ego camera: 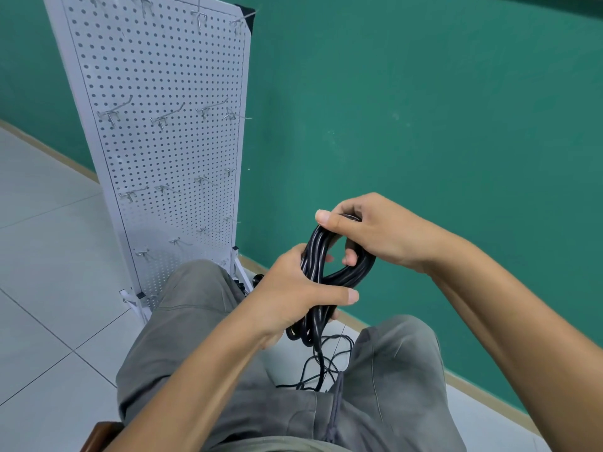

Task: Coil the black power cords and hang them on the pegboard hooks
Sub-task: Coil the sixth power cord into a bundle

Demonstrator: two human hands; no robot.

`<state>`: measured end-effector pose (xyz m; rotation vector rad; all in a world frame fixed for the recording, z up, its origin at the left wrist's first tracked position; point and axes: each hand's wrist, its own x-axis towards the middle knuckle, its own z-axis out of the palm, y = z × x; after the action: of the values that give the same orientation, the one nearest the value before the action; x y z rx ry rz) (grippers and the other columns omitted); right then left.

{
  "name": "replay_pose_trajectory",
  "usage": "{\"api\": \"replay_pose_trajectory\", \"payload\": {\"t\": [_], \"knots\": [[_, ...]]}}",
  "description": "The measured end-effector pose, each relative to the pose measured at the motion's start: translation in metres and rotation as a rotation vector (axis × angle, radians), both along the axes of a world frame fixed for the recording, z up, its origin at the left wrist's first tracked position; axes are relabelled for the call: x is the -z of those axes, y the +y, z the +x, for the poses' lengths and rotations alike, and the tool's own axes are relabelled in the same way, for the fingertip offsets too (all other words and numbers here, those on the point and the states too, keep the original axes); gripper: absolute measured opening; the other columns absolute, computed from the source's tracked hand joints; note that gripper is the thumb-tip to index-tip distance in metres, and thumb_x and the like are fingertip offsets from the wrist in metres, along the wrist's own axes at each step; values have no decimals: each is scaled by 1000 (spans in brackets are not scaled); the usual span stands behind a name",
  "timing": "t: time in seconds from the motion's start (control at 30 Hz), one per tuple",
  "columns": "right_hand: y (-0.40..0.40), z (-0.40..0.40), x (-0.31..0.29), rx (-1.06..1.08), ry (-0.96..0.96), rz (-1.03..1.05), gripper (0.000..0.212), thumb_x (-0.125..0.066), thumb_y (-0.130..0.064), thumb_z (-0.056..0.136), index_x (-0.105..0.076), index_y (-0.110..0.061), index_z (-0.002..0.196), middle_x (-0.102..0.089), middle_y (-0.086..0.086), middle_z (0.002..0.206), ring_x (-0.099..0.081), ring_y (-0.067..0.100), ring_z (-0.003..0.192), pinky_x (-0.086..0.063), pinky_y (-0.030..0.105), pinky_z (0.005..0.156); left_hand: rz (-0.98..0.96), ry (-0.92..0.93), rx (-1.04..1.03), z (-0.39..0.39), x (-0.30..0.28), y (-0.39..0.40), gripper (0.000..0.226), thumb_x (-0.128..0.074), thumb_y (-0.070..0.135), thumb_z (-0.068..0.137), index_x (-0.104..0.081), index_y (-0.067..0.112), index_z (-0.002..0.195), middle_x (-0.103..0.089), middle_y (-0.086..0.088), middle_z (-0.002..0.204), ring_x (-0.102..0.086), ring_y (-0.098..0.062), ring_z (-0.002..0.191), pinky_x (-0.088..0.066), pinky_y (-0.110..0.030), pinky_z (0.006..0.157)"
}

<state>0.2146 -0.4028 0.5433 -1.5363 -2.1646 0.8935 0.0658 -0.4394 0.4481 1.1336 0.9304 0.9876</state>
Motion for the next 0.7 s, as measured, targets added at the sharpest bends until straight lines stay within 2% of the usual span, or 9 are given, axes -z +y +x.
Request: {"api": "replay_pose_trajectory", "payload": {"t": [0.1, 0.2, 0.27, 0.3, 0.37, 0.47, 0.53, 0.6, 0.7], "knots": [[-1, 2, -5, -12, 15, 37, 47, -54, -48, 101, -71, -4, 96, -60, -12, 49, -53, 7, 47, -39, 29, 58, 30, -24, -79, 1, -5, -3, 80, -91, -2, 69, -51, 31, 130, -71, -4, 90, -68, -30, 64, -63, -54, 76], [0, 3, -8, -31, 3, 36, 48, -53, -48, 102, -71, -3, 96, -61, -14, 50, -52, 9, 48, -39, 31, 60, 62, -70, -141, 4, -7, -6, 111, -88, -7, 70, -35, 54, 145, -75, -2, 83, -69, -30, 65, -63, -56, 75], [1, 2, -11, -49, -10, 36, 51, -54, -49, 101, -71, -1, 94, -62, -12, 52, -53, 12, 51, -39, 32, 61, 74, -49, -145, 8, -7, -9, 114, -87, -7, 71, -30, 54, 149, -77, -2, 84, -70, -29, 65, -64, -54, 76], [1, 1, -12, -59, -13, 40, 51, -55, -50, 100, -71, -2, 93, -62, -10, 53, -54, 13, 53, -40, 31, 61, 87, -25, -139, 8, -7, -9, 102, -87, -5, 72, -39, 43, 148, -76, 2, 84, -71, -28, 66, -63, -55, 77], [3, 0, -14, -83, -32, 55, 52, -57, -51, 100, -70, -2, 90, -60, -7, 53, -54, 14, 53, -40, 27, 57, 101, 34, -103, 6, -11, -8, 56, -87, 0, 76, -65, 18, 123, -74, 7, 81, -73, -27, 69, -61, -57, 82], [5, -5, -13, -100, -46, 85, 52, -58, -49, 99, -68, 1, 88, -55, -8, 49, -51, 14, 50, -37, 19, 51, 48, 90, -35, -1, -12, -6, 16, -85, 5, 80, -71, 6, 89, -69, -3, 75, -75, -32, 75, -60, -52, 85], [7, -10, -11, -105, -15, 95, 49, -59, -47, 100, -68, -1, 85, -56, -11, 48, -50, 15, 50, -39, 20, 51, 36, 81, -51, -4, -10, -3, 28, -89, 9, 74, -72, 10, 96, -69, -6, 77, -75, -30, 74, -60, -52, 86], [8, -17, -14, -112, 3, 120, 44, -59, -45, 100, -67, -5, 83, -58, -14, 49, -51, 14, 49, -39, 21, 52, 92, 72, -144, -7, -8, 2, 65, -92, 19, 62, -67, 21, 121, -73, 0, 95, -73, -23, 83, -60, -49, 90], [10, -23, -23, -117, -25, 156, 42, -60, -47, 99, -65, -11, 78, -58, -15, 50, -52, 13, 48, -36, 18, 48, 206, 136, -345, -7, -4, 5, 117, -95, 39, 48, -35, 58, 147, -65, 8, 128, -65, -6, 115, -52, -40, 102]]}}
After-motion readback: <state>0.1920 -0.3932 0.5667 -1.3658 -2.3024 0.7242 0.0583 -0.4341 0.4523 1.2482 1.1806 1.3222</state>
